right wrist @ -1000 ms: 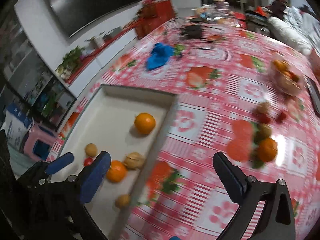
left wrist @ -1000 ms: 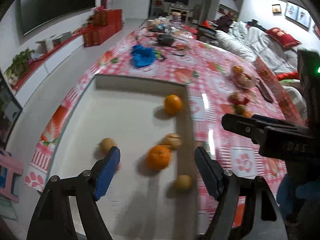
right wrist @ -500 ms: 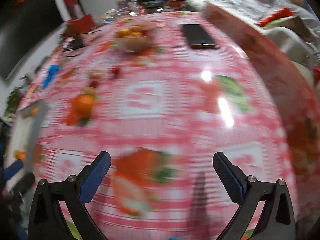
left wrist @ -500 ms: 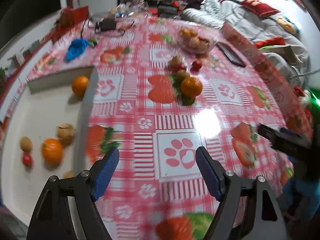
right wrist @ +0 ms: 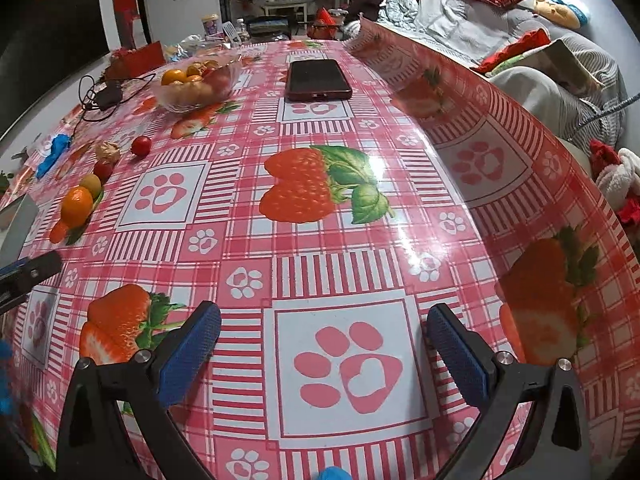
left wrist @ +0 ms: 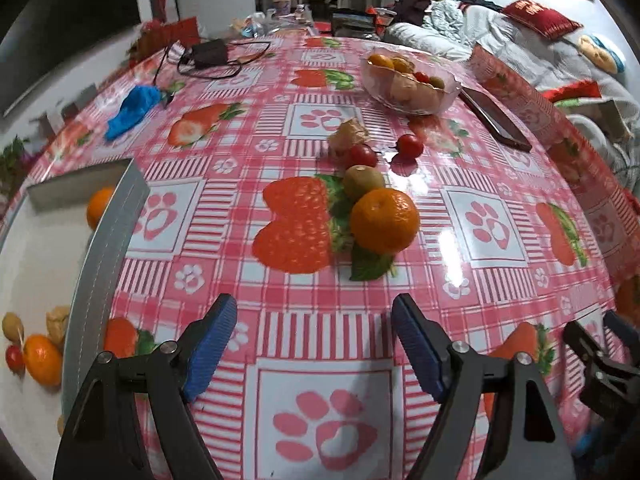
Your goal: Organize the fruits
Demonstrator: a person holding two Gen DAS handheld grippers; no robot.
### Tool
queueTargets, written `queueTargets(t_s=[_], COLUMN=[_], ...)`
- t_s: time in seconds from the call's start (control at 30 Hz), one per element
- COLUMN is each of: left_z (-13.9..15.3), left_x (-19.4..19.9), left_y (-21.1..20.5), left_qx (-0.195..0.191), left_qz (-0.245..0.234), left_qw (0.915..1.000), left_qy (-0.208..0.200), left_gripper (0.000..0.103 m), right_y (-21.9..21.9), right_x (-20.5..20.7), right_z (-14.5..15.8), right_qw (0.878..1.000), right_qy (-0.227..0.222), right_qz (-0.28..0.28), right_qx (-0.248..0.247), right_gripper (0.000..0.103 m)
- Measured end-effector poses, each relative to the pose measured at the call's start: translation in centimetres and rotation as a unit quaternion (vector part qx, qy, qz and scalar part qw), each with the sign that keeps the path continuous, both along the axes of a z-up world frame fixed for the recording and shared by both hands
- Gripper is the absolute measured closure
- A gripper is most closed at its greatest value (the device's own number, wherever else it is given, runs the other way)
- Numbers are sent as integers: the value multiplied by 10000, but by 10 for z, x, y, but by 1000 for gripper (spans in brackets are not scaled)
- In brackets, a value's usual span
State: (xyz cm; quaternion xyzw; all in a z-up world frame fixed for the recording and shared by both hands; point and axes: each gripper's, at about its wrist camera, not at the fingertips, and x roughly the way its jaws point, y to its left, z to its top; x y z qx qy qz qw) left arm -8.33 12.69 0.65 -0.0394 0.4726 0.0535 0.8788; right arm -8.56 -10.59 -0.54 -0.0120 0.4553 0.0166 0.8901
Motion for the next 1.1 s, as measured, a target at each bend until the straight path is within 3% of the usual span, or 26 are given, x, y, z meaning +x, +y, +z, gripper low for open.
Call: queueTargets(t_s=[0.17, 0.23, 1.1], left_z=[-3, -6, -7], left_x=[-1, -1, 0], left_y=[-3, -2, 0], left_qx=[43, 96, 46], left_qz=[84, 182, 215], left_qw=[9998, 9997, 9997], left_qy=[-162, -121, -123], left_gripper=[9, 0, 0], right_y=[1, 1, 1], right_x=[-1, -1, -2], right_z=[0, 0, 0], right_qw=[10000, 10000, 10000], right_qy=[-38, -44, -50], right_qz=[2, -3, 4], right_qx=[7, 8, 10], right_gripper=[0, 0, 0])
